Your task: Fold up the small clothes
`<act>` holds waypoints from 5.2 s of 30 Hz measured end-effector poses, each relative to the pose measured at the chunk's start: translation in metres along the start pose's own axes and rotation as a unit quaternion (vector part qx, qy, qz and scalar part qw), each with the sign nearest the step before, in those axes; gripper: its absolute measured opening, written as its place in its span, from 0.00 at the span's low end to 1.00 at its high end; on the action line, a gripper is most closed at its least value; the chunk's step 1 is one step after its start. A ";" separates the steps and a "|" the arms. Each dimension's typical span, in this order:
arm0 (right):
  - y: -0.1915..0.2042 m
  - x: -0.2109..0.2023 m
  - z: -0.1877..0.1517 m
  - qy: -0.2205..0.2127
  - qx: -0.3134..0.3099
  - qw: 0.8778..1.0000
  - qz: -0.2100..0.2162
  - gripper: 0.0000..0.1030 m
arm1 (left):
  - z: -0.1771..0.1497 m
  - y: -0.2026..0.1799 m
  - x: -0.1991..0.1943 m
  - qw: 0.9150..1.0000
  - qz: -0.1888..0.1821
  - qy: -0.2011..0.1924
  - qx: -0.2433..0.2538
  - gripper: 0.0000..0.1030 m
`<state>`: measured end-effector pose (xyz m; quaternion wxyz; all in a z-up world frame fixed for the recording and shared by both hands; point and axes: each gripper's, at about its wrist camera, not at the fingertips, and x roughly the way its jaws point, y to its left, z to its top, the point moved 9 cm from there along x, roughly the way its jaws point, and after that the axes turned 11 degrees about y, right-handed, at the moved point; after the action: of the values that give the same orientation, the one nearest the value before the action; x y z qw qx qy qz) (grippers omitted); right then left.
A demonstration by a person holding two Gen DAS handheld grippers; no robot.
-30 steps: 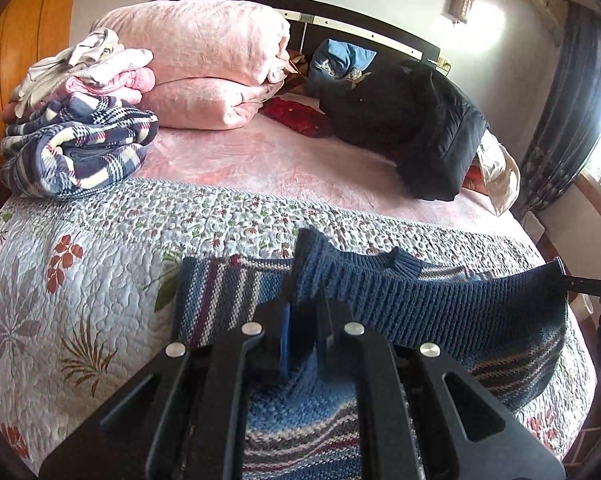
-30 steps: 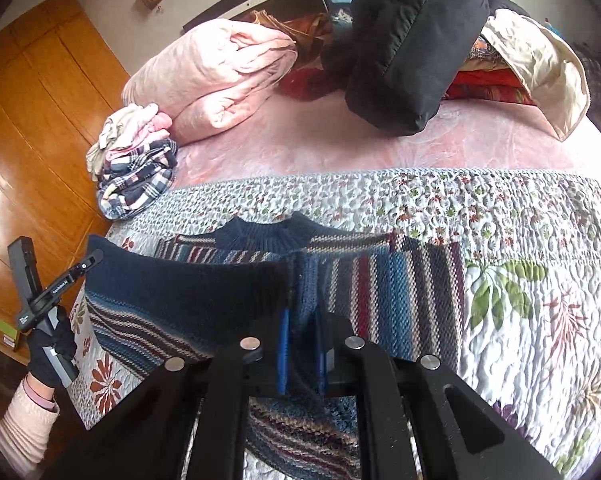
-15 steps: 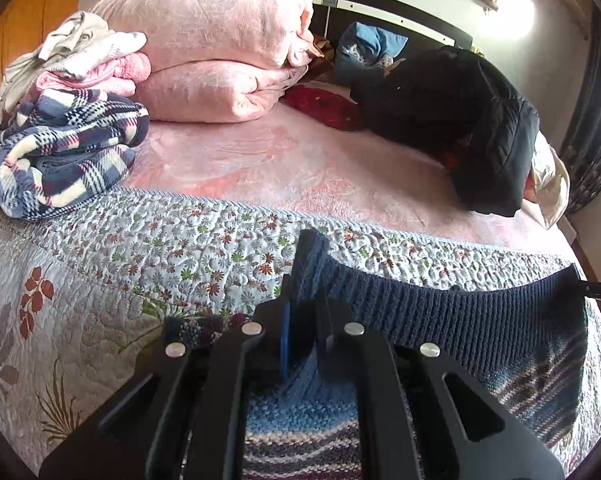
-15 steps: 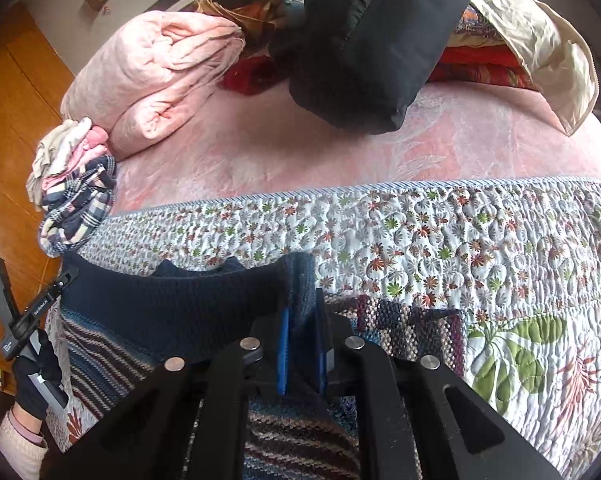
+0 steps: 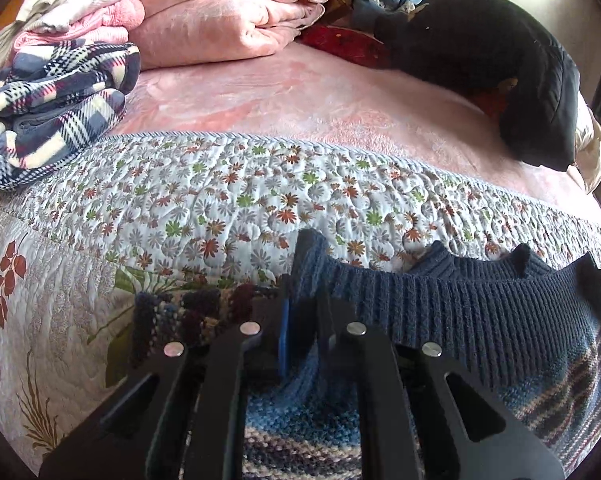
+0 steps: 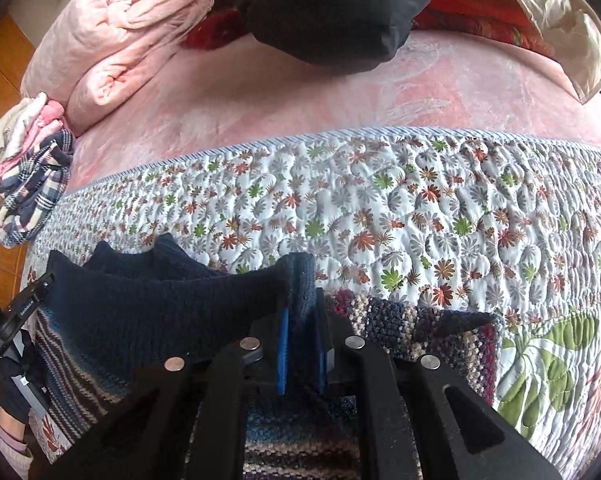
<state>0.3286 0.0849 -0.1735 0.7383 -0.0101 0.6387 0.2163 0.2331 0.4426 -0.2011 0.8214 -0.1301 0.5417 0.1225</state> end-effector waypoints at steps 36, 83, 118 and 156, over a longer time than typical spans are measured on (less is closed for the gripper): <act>-0.047 -0.058 -0.157 0.036 -0.007 0.999 0.012 0.12 | -0.136 -0.027 -0.060 0.997 -0.059 0.042 0.029 0.41; -0.060 -0.036 -0.147 0.031 0.036 0.987 0.151 0.64 | -0.134 -0.039 -0.053 0.994 -0.093 0.056 -0.005 0.44; 0.041 -0.100 -0.114 0.002 -0.018 0.990 0.137 0.35 | -0.138 -0.041 -0.080 0.988 -0.149 0.049 0.003 0.44; 0.179 -0.057 -0.124 0.068 -0.111 0.973 0.191 0.62 | -0.129 -0.095 -0.099 0.949 -0.303 0.084 -0.033 0.45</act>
<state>0.1481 0.1935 -0.0956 0.6327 0.0160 0.6493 0.4217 0.1173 0.3030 -0.1514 0.7665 -0.3247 0.5397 -0.1258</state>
